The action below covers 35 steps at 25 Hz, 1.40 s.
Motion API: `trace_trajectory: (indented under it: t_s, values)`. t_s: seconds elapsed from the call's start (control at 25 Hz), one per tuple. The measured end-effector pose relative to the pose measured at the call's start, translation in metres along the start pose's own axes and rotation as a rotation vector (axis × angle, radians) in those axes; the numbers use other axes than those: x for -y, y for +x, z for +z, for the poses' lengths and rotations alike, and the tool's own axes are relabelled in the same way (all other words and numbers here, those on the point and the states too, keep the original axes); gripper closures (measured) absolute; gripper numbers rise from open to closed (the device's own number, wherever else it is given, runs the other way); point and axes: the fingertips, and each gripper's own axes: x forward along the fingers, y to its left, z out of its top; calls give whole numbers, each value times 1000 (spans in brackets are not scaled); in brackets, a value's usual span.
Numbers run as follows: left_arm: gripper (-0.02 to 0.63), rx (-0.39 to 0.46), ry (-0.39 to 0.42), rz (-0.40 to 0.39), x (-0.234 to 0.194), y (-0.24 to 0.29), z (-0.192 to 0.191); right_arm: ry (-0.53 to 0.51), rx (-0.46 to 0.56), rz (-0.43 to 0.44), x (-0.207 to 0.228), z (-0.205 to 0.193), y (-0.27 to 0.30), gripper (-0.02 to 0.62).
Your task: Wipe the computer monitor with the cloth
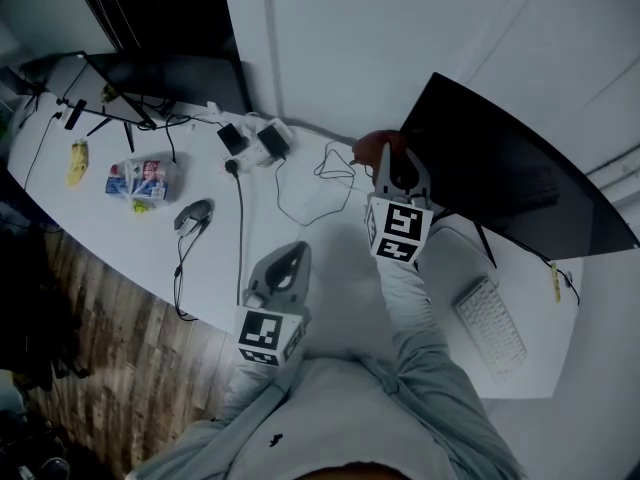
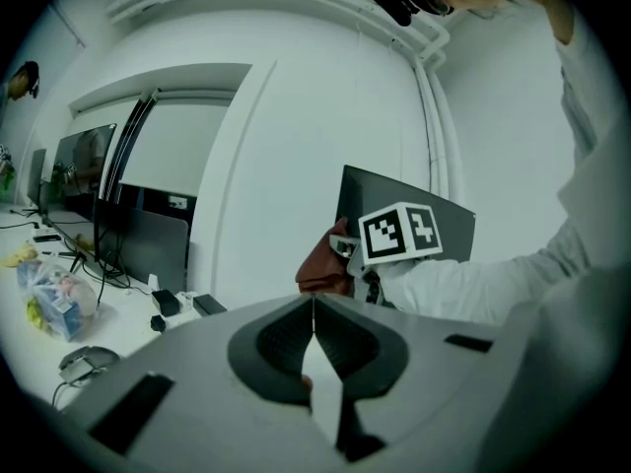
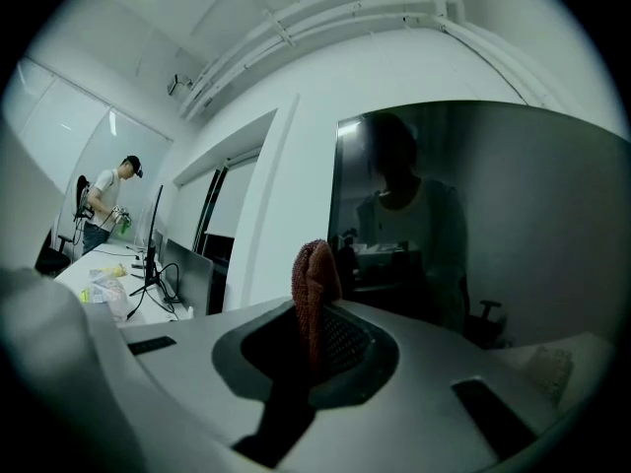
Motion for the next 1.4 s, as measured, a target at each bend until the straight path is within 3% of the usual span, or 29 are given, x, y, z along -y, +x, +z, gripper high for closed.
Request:
trace_trajectory:
  t_s: [0.32,0.8,1.24,1.4]
  values:
    - [584,-24,-10,18,-9,2,-9,12,-80,-8,-6,-51,4,561]
    - [584,-51,-15,15,-14,11,-17,62,-313,-11,-19,-152,10,561]
    - [584,-64,-19,8,-17,15,-19,90,-429,-12,-25,-193,10,561]
    - [584,-64,-15,1,-15,17,-19,106,-424,-31,-14,-198,6,561]
